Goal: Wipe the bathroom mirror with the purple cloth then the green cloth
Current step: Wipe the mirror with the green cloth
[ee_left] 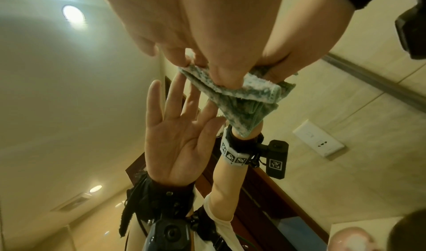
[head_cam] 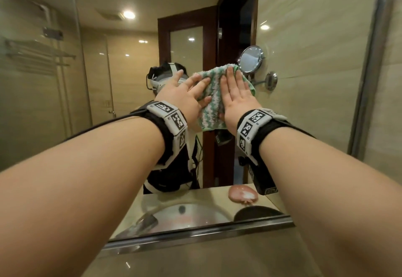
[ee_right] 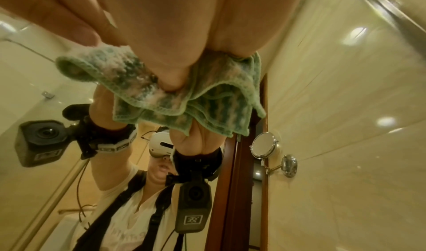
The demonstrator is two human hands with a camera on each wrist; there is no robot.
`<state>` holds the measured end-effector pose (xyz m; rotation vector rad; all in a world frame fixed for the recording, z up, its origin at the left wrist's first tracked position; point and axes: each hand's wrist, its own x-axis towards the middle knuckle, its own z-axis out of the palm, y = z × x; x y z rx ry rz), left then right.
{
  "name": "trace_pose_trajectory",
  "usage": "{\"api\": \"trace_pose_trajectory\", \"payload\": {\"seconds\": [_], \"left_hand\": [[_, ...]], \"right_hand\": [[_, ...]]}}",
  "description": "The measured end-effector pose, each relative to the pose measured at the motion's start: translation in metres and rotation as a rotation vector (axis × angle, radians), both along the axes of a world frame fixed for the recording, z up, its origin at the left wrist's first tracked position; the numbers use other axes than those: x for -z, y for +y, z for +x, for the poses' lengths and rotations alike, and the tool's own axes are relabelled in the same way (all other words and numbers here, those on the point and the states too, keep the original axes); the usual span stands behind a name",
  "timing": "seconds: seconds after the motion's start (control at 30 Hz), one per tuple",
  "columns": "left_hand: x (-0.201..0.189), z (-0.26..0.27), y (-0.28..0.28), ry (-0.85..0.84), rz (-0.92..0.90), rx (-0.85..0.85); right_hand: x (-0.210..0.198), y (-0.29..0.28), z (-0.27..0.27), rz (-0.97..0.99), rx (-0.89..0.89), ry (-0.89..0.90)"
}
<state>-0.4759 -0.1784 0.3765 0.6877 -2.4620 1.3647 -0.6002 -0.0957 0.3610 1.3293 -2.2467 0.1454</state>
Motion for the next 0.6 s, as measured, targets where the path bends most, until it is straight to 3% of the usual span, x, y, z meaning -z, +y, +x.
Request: {"api": "trace_pose_trajectory", "payload": {"seconds": [0.37,0.6], "left_hand": [[-0.005,-0.012,0.009,-0.014,-0.018,-0.036],[-0.018,-0.052,0.047,0.013,0.041,-0.046]], "right_hand": [[-0.005,0.012,-0.033,0.059,0.009,0.159],[-0.015,0.039,-0.074,0.042,0.029,0.190]]}}
